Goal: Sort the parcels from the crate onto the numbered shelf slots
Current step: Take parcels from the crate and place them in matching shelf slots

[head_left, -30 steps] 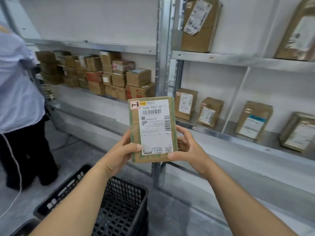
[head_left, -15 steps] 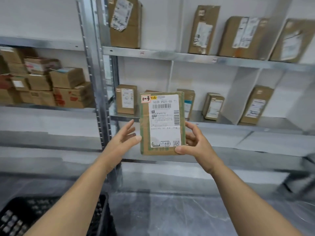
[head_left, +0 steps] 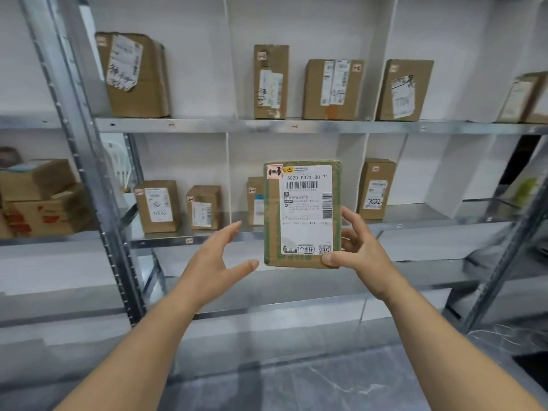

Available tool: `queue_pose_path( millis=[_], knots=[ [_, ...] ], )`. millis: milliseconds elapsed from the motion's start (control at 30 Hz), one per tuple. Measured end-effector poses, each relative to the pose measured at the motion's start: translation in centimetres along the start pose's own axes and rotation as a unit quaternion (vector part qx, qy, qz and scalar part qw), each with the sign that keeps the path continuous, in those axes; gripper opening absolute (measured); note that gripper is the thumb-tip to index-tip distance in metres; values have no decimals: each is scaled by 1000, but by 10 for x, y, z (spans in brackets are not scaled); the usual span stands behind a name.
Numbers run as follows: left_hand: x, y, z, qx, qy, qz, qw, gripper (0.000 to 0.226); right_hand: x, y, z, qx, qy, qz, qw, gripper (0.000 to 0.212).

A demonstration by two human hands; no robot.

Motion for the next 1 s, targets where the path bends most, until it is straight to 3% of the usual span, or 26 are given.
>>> queue_pose_path(
  millis=[500,733,1000],
  knots=[
    [-168,-119,146,-119,-60,-45,990,80,231,-14,-3,42,34,81,995,98],
    [-242,-166,201,-148,-76,-56,984,83,332,-20,-5,56,49,101,992,82],
    [-302,-216,248,-196,-111,-73,972,82,416,-37,-4,71,51,132,987,85]
  ],
)
Point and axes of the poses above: each hand's wrist, its own y-axis away from the middle knuckle, its own x-axis out of the back of the hand, z = x × y, the point moved 1 cm from there along -y, towards the middle knuckle
